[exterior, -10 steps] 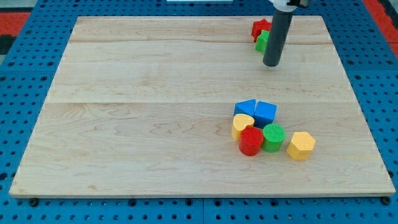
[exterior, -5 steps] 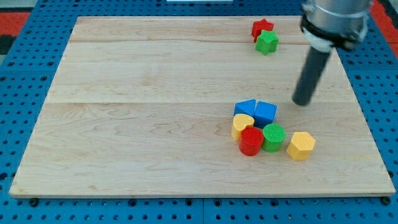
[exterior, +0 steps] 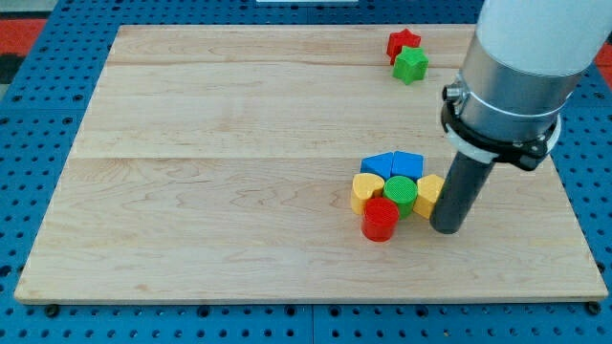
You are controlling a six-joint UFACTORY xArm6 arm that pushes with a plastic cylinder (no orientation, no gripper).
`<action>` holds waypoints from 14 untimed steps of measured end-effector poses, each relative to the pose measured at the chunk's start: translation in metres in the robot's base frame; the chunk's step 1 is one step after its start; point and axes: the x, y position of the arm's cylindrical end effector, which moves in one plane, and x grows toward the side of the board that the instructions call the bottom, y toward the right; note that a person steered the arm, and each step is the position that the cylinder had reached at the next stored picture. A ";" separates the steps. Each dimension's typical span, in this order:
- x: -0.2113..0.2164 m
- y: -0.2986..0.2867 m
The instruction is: Move the yellow hexagon below the green star
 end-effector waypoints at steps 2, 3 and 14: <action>-0.004 0.009; -0.025 0.020; -0.193 -0.015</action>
